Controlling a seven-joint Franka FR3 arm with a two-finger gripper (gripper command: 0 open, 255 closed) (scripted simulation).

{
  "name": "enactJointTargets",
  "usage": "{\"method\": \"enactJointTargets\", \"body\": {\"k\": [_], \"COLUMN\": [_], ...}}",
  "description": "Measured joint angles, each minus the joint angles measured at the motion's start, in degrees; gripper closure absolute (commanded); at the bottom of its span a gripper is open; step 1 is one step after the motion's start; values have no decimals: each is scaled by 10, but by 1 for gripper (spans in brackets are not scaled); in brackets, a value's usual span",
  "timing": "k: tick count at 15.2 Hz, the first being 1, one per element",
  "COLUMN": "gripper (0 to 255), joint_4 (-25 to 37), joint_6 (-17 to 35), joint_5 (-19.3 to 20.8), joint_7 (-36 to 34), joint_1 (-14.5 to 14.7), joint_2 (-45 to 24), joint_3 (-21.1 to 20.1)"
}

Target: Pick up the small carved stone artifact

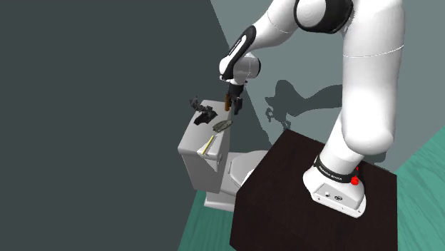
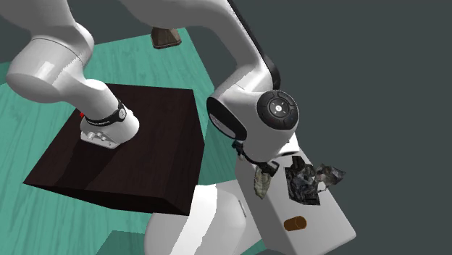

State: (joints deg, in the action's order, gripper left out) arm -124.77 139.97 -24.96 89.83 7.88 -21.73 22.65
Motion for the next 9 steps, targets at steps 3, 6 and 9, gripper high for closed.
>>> {"method": "enactJointTargets", "body": {"k": [3,6,9], "gripper": [0,0,0], "joint_4": [49,112,160], "joint_6": [9,13,21], "joint_5": [-16,-23,-24], "joint_7": [58,110,142], "joint_1": [-20,-45,-57], "joint_2": [-64,-134,-189], "joint_3": [-26,-51,-70]}}
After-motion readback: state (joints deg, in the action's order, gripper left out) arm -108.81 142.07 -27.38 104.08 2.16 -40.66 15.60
